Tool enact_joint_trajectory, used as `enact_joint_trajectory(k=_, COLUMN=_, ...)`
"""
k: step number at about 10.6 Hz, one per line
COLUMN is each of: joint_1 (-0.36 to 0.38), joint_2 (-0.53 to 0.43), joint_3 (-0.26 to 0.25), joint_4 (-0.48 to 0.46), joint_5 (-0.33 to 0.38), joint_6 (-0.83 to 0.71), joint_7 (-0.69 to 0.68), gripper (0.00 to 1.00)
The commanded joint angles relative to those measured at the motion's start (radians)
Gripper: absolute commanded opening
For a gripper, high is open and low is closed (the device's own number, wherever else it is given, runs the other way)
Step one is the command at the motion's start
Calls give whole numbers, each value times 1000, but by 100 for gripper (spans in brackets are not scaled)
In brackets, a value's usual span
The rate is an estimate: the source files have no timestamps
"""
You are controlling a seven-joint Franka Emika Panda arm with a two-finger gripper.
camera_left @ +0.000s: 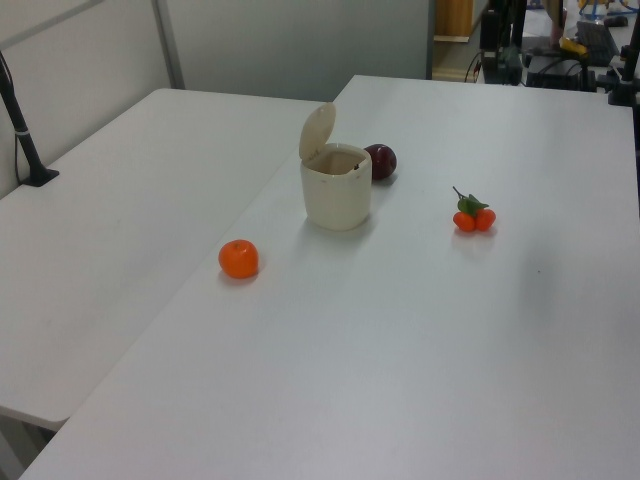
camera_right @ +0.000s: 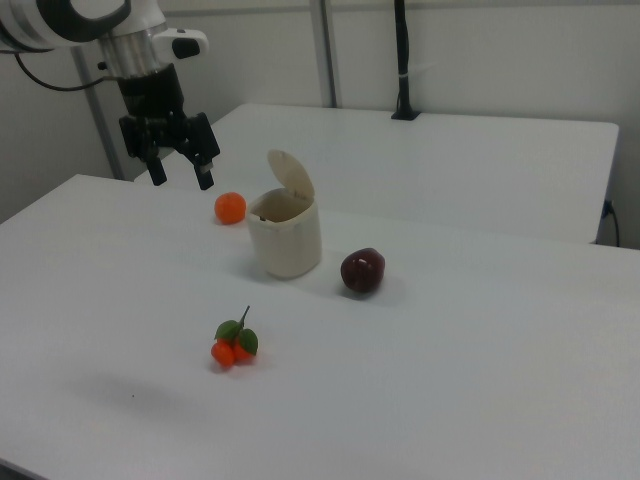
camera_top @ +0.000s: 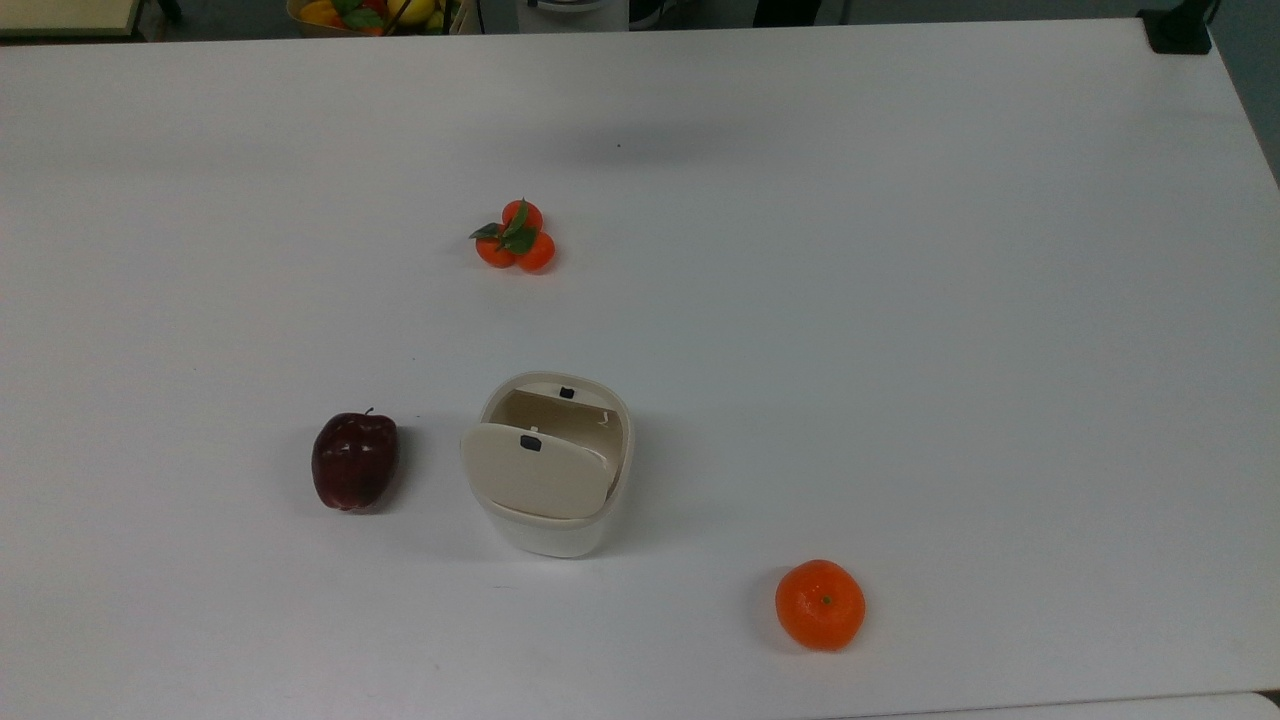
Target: Close garbage bin
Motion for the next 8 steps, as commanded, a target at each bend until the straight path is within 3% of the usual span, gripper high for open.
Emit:
enact_joint_trajectory(k=1, joint_1=5, joint_2=-18, joint_3=-3, joint_4=-28, joint_5=-1, joint_6=2, joint_7=-12, gripper=100)
enact_joint_trajectory(k=4, joint_1=8, joint_2=-15, joint_3=-3, joint_4=-29, joint_5=-1, joint_6=4, joint_7=-18, gripper=99)
enact_joint_trajectory(k=5, joint_1=5, joint_2=-12, joint_3=-2, joint_4=-28, joint_5=-1, joint_6=5, joint_7=-23, gripper=82)
enact_joint_trajectory(k=7, joint_1=11, joint_2=-6, joint_3=-2, joint_4=-28, joint_5=1, joint_6=5, joint_7=-26, gripper=23)
enact_joint_trajectory(k=8, joint_1=13, joint_2=-4, joint_3=-2, joint_4=-29, joint_5=1, joint_6=16, joint_7=-24, gripper=6)
